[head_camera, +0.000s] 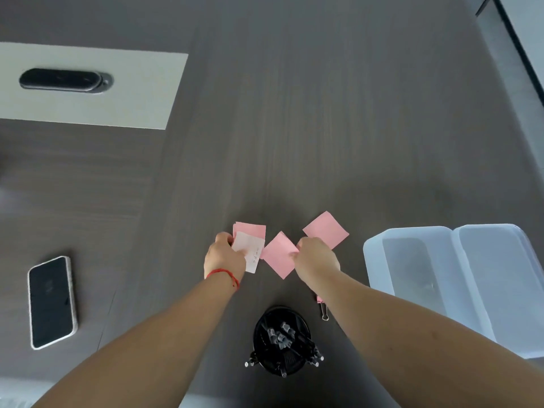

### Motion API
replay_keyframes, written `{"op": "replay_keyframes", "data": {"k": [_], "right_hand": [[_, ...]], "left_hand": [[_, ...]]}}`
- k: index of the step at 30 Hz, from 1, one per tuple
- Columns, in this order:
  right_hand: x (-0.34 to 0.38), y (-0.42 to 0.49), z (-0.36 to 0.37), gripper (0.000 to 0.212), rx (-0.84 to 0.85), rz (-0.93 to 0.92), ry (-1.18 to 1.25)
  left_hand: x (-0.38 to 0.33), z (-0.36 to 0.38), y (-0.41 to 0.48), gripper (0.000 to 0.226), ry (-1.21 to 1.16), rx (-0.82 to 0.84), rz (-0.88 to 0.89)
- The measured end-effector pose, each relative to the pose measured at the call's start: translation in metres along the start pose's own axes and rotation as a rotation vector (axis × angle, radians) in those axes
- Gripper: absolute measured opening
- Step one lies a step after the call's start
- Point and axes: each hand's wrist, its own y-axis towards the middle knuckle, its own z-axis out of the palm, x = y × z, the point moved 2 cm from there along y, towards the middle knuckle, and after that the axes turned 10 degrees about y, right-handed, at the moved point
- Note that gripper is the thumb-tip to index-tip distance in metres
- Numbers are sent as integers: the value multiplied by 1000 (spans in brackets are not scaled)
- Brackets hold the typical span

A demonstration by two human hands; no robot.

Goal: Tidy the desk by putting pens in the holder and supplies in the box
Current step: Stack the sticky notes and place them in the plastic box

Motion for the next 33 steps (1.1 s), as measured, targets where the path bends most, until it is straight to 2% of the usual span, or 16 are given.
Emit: {"op": "replay_keyframes", "data": {"k": [3, 6, 8, 9, 11, 13, 15, 19, 21, 24, 25, 27, 29, 30, 31, 33], "right_hand": [[-2, -1, -12, 21, -52, -35, 62], [-13, -2, -43, 23, -340, -46, 231], [-23, 8, -58, 27, -438, 24, 378], [-26, 13, -62, 28, -414, 86, 382], [-32, 21, -60, 36, -269, 195, 190], [-32, 25, -56, 39, -209, 189, 15], [-35, 27, -52, 36, -213, 185, 22], [-36, 25, -52, 41, -210, 306, 296], [-33, 22, -57, 33, -173, 299, 302], [-18, 9, -76, 24, -174, 149, 268], [-12, 0, -84, 22, -213, 96, 412], [-4, -20, -95, 16, -216, 67, 928], [4, -42, -100, 10, -37, 117, 1386], [2, -49, -100, 11, 19, 109, 1425], [-2, -51, -98, 13, 14, 81, 1331], [-12, -53, -101, 17, -148, -6, 1016]], "left_hand": [[0, -3, 2, 10, -6, 17, 9], [-1, -4, 3, 13, -18, 15, -17], [-3, -4, 5, 18, -27, -18, -48], [-5, -5, 4, 20, -29, -44, -61], [-10, -7, 4, 20, -56, -75, -73], [-18, -11, 1, 19, -132, -50, -68], [-26, -11, 0, 15, -214, 7, -53], [-38, -9, -5, 12, -243, 85, 30], [-44, -8, -9, 13, -251, 83, 55], [-55, -12, -17, 41, -325, 66, 58], [-60, -13, -20, 49, -321, 69, 60], [-74, -13, -25, 50, -362, 145, 54], [-97, -9, -37, 42, -535, 333, 30], [-111, -8, -48, 42, -604, 421, 33], [-125, -6, -60, 41, -638, 488, 59], [-149, -3, -85, 30, -731, 568, 111]]}}
